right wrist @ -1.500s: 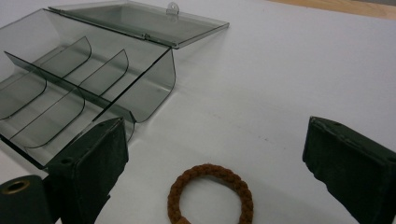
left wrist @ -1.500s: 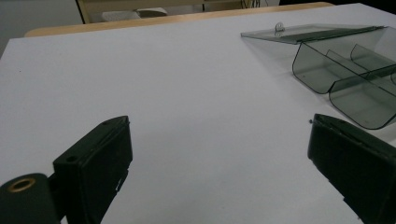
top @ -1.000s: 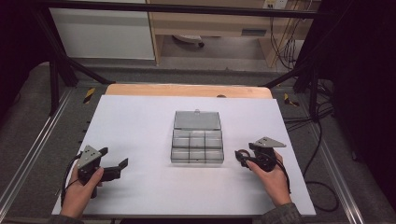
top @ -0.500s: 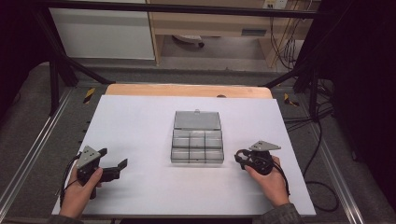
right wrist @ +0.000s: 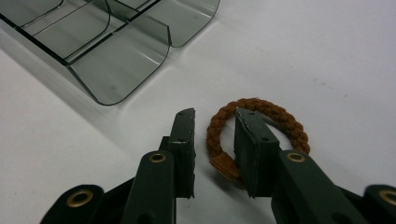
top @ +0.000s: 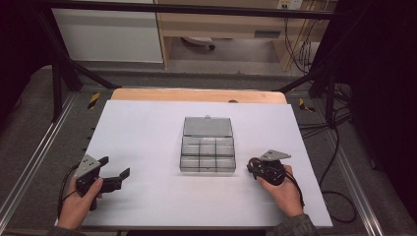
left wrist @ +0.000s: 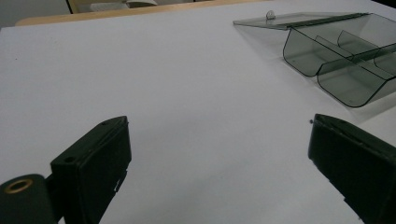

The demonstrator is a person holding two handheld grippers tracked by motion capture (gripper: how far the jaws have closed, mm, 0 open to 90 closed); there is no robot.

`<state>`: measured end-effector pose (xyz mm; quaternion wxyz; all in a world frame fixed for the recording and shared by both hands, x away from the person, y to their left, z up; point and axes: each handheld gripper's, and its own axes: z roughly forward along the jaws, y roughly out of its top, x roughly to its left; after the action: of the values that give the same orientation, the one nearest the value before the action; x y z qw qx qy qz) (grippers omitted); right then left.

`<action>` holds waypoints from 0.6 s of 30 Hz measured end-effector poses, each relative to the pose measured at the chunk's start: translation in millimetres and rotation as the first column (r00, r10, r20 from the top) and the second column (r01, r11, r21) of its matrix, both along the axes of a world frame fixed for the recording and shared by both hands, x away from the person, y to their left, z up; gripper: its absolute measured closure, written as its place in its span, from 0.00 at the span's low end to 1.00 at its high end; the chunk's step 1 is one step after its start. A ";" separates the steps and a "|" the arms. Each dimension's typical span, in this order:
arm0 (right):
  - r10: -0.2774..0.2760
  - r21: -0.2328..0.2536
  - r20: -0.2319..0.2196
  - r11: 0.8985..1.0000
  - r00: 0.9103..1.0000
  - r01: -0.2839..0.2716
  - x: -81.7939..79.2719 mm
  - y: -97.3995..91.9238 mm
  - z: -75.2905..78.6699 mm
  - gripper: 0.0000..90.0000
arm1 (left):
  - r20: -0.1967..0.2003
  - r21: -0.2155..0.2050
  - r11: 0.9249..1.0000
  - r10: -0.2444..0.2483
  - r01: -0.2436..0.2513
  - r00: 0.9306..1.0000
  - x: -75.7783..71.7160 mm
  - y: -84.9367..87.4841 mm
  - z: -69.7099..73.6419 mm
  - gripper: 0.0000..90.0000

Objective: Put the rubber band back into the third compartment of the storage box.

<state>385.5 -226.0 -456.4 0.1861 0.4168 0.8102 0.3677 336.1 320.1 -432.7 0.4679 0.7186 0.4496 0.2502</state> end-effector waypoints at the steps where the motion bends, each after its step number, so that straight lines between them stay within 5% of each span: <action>1: 0.000 -0.003 0.001 1.000 1.000 0.000 0.1 0.4 -0.6 0.77 | 0.000 0.000 1.000 0.000 0.000 1.000 0.0 0.0 0.0 0.06; 4: 0.005 -0.007 0.000 1.000 1.000 -0.005 -0.2 1.0 -0.6 0.79 | 0.000 -0.022 1.000 0.018 -0.018 1.000 -0.1 6.6 -0.7 0.06; 18: -0.001 -0.019 0.002 1.000 1.000 0.001 0.7 2.4 -0.1 0.95 | -0.003 0.011 1.000 -0.011 0.011 1.000 -1.3 0.1 -1.1 0.07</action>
<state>386.3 -223.6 -456.5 0.1908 0.4151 0.8133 0.3603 334.8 320.2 -433.8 0.4647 0.7239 0.4450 0.2490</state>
